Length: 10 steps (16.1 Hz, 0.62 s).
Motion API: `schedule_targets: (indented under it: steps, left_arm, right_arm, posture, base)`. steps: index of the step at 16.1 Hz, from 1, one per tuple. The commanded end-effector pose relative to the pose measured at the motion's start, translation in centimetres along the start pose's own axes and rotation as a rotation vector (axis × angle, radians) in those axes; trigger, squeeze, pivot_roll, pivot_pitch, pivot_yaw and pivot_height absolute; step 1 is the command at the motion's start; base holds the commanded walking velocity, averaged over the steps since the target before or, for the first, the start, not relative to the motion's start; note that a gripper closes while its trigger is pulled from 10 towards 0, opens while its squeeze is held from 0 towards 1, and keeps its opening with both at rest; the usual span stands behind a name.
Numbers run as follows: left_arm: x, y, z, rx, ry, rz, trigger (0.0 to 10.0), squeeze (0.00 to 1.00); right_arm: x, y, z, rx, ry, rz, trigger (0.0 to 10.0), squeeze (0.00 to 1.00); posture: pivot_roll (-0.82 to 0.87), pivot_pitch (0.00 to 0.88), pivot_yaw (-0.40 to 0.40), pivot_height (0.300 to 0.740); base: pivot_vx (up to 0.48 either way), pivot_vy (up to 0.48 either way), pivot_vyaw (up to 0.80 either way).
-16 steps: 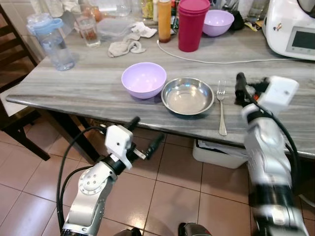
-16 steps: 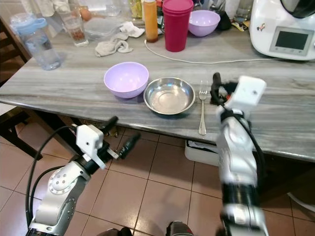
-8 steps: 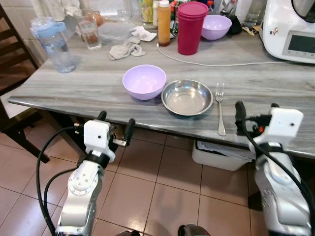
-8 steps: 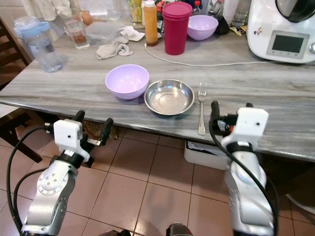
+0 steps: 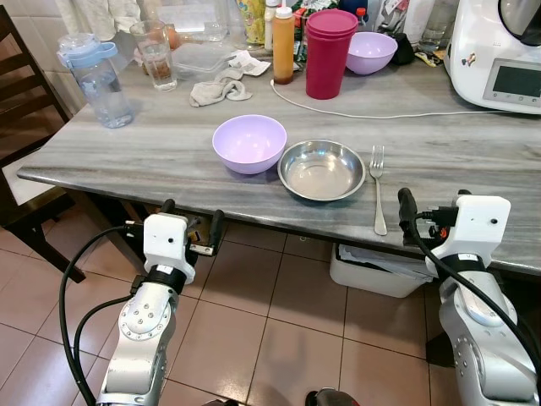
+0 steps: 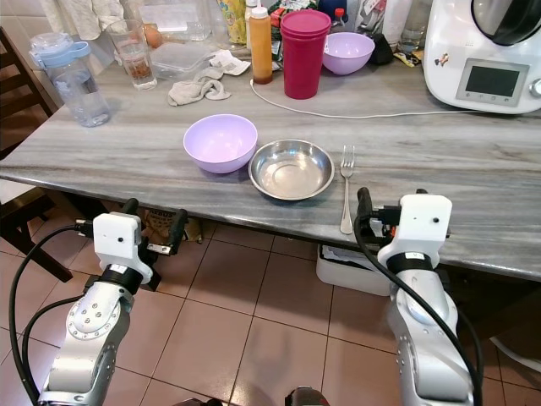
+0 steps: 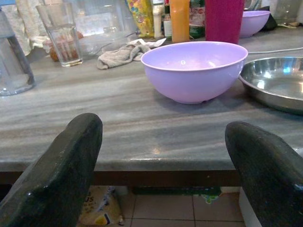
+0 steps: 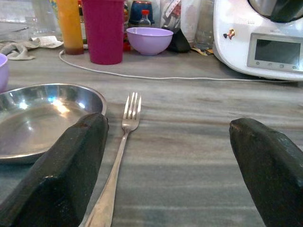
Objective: Setting the table
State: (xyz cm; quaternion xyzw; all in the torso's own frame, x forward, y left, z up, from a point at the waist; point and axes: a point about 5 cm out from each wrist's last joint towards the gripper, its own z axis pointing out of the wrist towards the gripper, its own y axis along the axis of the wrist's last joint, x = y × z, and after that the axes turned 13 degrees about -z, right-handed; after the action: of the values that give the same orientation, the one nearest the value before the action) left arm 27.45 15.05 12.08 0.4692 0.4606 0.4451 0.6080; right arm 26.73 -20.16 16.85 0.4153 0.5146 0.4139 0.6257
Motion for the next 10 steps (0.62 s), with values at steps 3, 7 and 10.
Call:
schedule_targets:
  steps: [3,7,10]
  left_arm:
    - [0.1,-0.3,-0.1,0.016,0.012,0.005,10.0,0.00]
    - [0.1,-0.3,-0.1,0.016,0.013,0.006,10.0,0.00]
    - [0.3,-1.3,-0.3,0.068,0.041,0.032,10.0,0.00]
  right_arm:
    - [0.0,0.5,-0.1,-0.012,0.001,-0.002,10.0,0.00]
    - [-0.1,0.6,-0.2,-0.008,0.002,-0.002,10.0,0.00]
    - [1.4,-1.1,-0.6,0.044,0.044,0.069,10.0,0.00]
  posture:
    - [-0.26,0.087,0.043,0.740]
    - [-0.26,0.087,0.043,0.740]
    - [-0.25,0.095,0.038,0.740]
  base:
    - [0.000,0.000,0.00]
    - [0.000,0.000,0.00]
    - [-0.110,0.000,-0.22]
